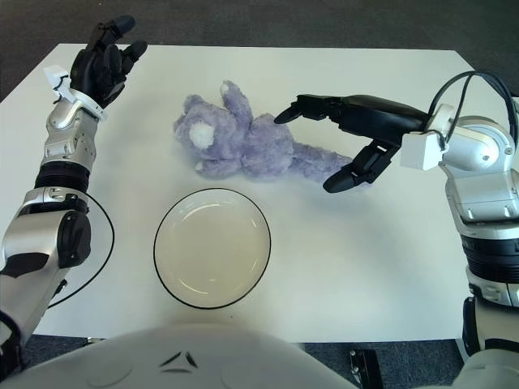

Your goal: Put the doll into the plate.

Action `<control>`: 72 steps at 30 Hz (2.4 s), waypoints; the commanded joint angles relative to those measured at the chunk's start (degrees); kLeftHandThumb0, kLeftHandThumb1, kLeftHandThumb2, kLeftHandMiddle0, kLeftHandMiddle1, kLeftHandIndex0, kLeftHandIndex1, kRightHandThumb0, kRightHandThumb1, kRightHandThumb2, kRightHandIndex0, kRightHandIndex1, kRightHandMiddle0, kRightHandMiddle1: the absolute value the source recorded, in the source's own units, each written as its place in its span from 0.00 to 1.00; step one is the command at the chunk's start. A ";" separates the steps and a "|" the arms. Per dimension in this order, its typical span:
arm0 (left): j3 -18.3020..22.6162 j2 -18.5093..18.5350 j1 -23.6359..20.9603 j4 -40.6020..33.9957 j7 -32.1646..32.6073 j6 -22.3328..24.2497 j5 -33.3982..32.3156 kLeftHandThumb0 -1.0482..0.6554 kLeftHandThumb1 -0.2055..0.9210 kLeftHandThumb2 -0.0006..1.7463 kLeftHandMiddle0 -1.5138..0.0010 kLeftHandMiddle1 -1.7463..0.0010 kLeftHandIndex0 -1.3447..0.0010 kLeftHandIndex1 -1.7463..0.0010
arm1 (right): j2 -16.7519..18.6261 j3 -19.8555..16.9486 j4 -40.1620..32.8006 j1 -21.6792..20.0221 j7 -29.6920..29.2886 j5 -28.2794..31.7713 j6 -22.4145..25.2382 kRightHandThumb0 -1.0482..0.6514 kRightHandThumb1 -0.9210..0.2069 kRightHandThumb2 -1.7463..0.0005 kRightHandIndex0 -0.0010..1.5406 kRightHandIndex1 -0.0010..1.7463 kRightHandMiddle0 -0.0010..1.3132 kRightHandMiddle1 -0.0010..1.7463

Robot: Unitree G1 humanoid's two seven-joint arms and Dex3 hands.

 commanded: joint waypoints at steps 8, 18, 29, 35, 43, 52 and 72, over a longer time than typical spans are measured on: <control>-0.95 0.31 0.93 -1.80 -0.10 0.06 0.90 0.21 0.99 0.27 0.94 0.61 1.00 0.54 | 6.92 2.32 9.40 -2.75 -9.42 -8.36 -10.02 0.12 0.20 0.70 0.19 0.05 0.00 0.43; -2.07 -0.90 3.92 -7.17 -0.32 0.52 0.69 0.25 0.91 0.32 0.93 0.64 1.00 0.51 | 8.69 3.08 -0.66 -2.01 -8.62 -7.30 11.01 0.18 0.37 0.62 0.19 0.05 0.00 0.46; -3.72 -1.70 7.16 -13.17 -0.28 0.59 1.27 0.25 0.90 0.34 0.92 0.63 1.00 0.51 | 9.50 8.23 -0.82 -6.47 -8.22 -13.27 22.35 0.17 0.45 0.58 0.15 0.03 0.00 0.45; -4.27 -1.74 8.32 -14.97 -1.34 0.53 1.00 0.25 0.91 0.34 0.93 0.64 1.00 0.54 | 10.89 8.37 -0.48 -7.68 -6.62 -10.45 27.19 0.22 0.55 0.53 0.14 0.03 0.00 0.45; -4.68 -1.98 8.82 -15.57 -2.60 -0.53 0.86 0.26 0.91 0.34 0.93 0.66 1.00 0.58 | 11.69 11.09 1.77 -10.12 -7.52 -13.43 26.98 0.21 0.55 0.51 0.13 0.03 0.00 0.50; -4.96 -1.98 9.04 -15.42 -3.38 -1.67 1.17 0.27 0.92 0.34 0.91 0.66 1.00 0.63 | 11.51 14.50 4.55 -12.95 -6.10 -17.02 25.79 0.15 0.45 0.57 0.10 0.02 0.00 0.50; -4.71 -2.66 10.11 -17.18 -3.84 -1.55 0.16 0.27 0.89 0.36 0.90 0.65 1.00 0.57 | 14.68 20.33 11.84 -18.76 -3.92 -21.10 31.31 0.15 0.45 0.57 0.01 0.00 0.00 0.46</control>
